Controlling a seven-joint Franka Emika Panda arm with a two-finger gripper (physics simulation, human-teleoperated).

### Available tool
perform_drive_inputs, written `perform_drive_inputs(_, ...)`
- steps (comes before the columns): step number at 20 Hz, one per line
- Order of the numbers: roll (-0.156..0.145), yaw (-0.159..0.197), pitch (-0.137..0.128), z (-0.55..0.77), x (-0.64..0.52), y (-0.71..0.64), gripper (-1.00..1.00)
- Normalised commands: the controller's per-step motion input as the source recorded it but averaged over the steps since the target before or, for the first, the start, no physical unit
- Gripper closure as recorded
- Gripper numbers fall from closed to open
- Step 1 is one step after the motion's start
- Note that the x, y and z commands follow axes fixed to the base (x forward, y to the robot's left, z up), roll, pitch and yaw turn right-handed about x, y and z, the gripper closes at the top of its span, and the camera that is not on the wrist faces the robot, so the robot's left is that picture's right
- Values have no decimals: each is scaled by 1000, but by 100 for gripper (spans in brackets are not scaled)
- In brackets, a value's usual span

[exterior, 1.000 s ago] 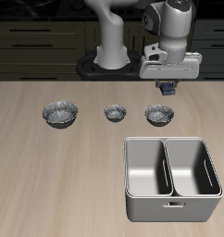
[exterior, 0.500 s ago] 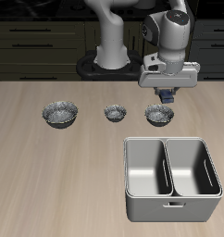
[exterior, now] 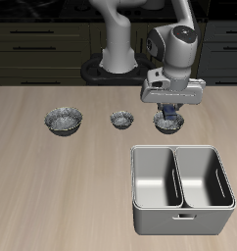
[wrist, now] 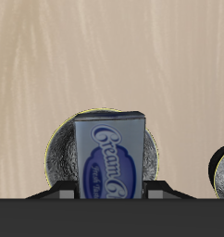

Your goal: Place the cream cheese in the middle-sized bowl

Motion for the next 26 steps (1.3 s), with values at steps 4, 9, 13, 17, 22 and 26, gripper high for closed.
perform_drive_inputs(4,-3,23,56,-361,63,1,100)
perform_drive_inputs(9,46,0,63,-328,-36,12,100)
perform_drive_inputs(13,91,-10,26,-185,-109,123,-100)
perform_drive_inputs(17,32,23,8,48,-2,21,-100)
perform_drive_inputs(22,5,0,0,43,16,10,-100)
perform_drive_inputs(26,-13,-6,-3,22,24,0,-100)
